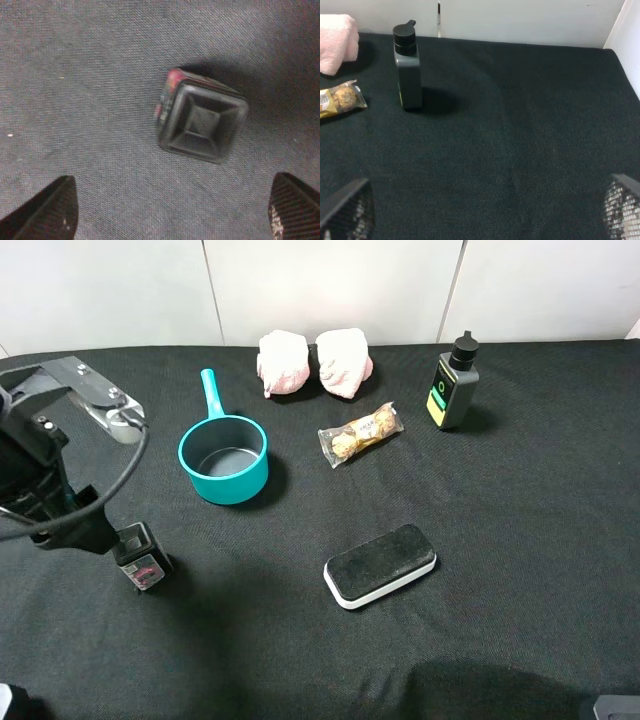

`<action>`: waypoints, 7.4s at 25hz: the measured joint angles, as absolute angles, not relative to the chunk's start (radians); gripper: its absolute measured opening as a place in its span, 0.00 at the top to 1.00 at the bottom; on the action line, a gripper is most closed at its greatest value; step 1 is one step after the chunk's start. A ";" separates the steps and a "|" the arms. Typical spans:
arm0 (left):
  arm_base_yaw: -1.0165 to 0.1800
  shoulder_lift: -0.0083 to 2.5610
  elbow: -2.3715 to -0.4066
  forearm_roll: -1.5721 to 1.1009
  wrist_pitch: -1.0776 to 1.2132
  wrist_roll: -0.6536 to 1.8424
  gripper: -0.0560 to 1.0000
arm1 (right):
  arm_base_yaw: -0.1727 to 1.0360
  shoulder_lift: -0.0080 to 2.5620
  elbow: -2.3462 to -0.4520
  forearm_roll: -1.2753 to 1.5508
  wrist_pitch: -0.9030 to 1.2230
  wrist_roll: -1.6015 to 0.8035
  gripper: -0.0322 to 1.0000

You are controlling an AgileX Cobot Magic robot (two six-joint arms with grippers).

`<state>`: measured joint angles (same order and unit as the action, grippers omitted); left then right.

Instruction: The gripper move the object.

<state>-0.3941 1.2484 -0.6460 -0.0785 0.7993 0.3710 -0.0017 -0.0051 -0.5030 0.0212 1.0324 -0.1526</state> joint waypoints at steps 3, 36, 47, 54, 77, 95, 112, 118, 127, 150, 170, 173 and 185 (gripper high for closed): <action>-0.430 1.248 -0.646 -0.079 0.816 0.371 0.23 | -0.002 -0.005 -0.503 0.021 1.032 -0.153 0.30; -0.451 1.490 -0.670 -0.079 0.702 0.419 0.23 | -0.002 -0.005 -0.503 0.021 1.032 -0.153 0.30; -0.523 1.610 -0.703 -0.078 0.697 0.420 0.23 | -0.002 -0.005 -0.503 0.021 1.032 -0.153 0.30; -0.533 1.657 -0.724 -0.069 0.701 0.420 0.23 | -0.002 -0.005 -0.503 0.021 1.032 -0.153 0.30; -0.533 1.663 -0.724 -0.064 0.704 0.418 0.23 | -0.002 -0.005 -0.503 0.021 1.032 -0.153 0.30; -0.533 1.663 -0.724 -0.063 0.716 0.418 0.23 | -0.002 -0.005 -0.503 0.021 1.032 -0.153 0.30; -0.533 1.723 -0.733 -0.068 0.730 0.415 0.23 | -0.002 -0.005 -0.503 0.021 1.032 -0.153 0.30; -0.533 1.746 -0.733 -0.068 0.733 0.415 0.23 | -0.002 -0.005 -0.503 0.021 1.032 -0.153 0.30; -0.533 1.747 -0.733 -0.056 0.734 0.415 0.38 | -0.002 -0.005 -0.503 0.021 1.032 -0.153 0.30; -0.533 1.745 -0.733 -0.057 0.768 0.401 0.52 | -0.002 -0.005 -0.503 0.021 1.032 -0.153 0.30; -0.533 1.630 -0.923 -0.056 0.971 0.340 0.52 | -0.002 -0.005 -0.503 0.021 1.032 -0.153 0.30; -0.533 1.630 -0.982 -0.054 1.013 0.311 0.52 | -0.002 -0.005 -0.503 0.021 1.032 -0.153 0.30; -0.525 1.630 -1.210 0.049 1.130 0.136 0.52 | -0.002 -0.005 -0.503 0.021 1.032 -0.153 0.30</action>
